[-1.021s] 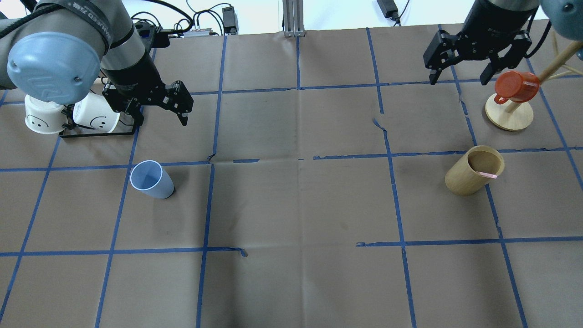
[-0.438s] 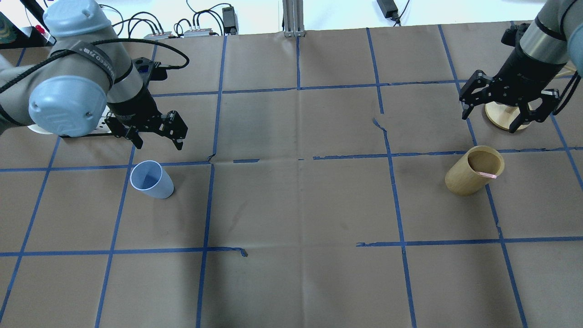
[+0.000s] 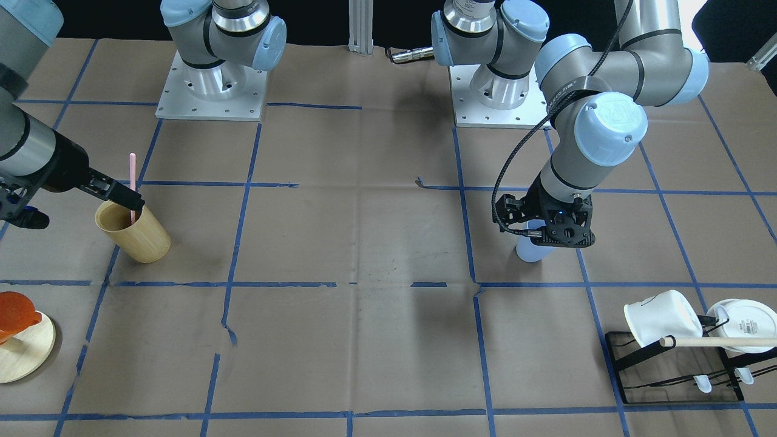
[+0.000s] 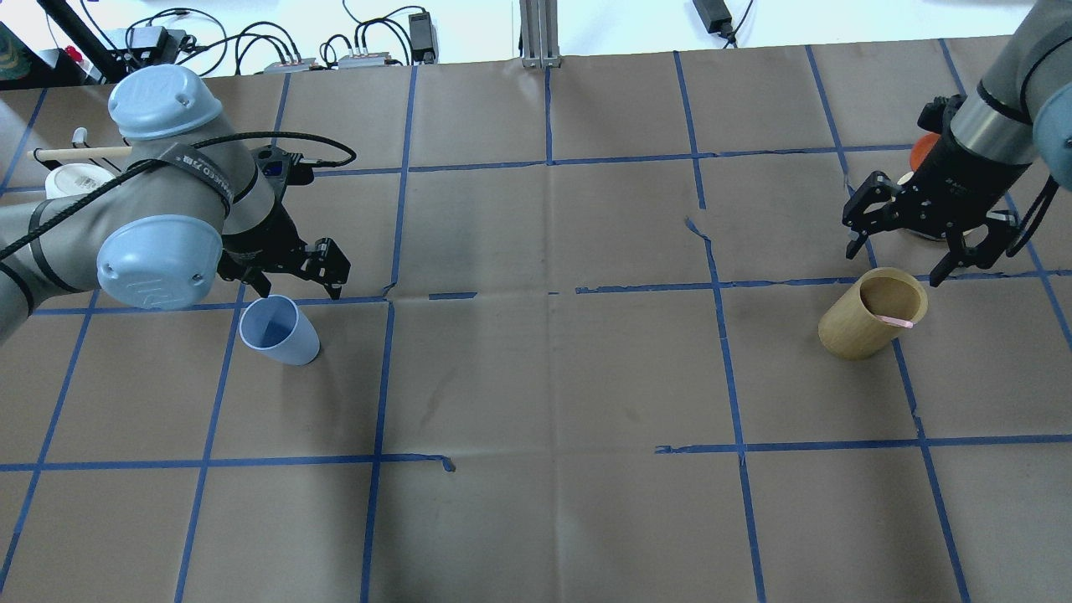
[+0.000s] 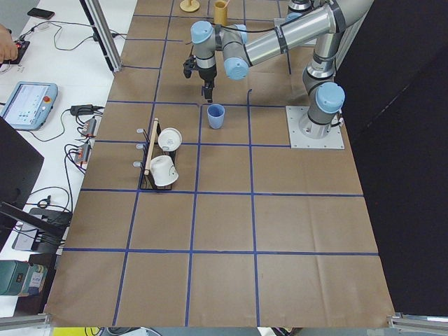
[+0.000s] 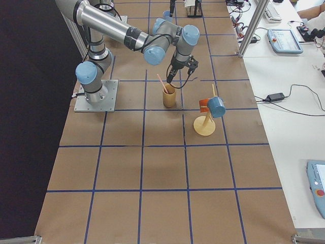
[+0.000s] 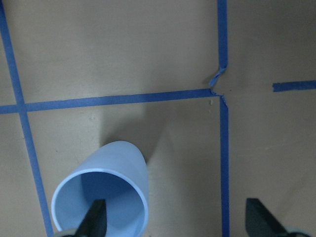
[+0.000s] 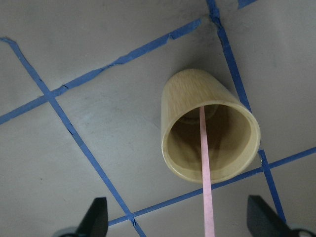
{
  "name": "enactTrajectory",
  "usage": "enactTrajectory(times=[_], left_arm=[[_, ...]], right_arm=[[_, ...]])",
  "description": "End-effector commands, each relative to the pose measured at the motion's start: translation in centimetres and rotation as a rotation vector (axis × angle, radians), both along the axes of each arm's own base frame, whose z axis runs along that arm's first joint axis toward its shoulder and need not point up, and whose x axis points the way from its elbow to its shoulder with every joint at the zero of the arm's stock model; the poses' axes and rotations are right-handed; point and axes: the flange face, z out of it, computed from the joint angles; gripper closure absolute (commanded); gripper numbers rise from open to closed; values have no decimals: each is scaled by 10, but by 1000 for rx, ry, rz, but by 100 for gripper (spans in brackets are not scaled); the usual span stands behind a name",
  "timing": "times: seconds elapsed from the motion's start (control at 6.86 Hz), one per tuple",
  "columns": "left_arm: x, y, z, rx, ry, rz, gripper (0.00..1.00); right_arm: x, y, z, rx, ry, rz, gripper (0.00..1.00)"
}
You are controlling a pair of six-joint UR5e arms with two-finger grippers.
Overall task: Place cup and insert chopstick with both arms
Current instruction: 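Grasp the blue cup rim with the left gripper while the right grasps the chopstick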
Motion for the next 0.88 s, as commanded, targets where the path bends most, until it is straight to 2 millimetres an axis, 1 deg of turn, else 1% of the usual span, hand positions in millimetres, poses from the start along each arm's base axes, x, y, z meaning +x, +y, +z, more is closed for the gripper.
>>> enactTrajectory(times=[0.0,0.15,0.29,0.44,0.58,0.73], left_arm=[[47,1,10,-21,0,43,0],[53,3,8,-15,0,51,0],[56,6,2,-1,2,48,0],[66,7,0,5,6,36,0],[79,8,-7,19,10,39,0],[76,15,-18,43,17,49,0]], right_arm=[[3,12,-14,34,-3,3,0],[2,13,-16,43,3,9,0],[0,15,-17,54,27,16,0],[0,15,-18,58,29,17,1],[0,17,-20,61,20,42,1],[1,18,-21,64,19,43,10]])
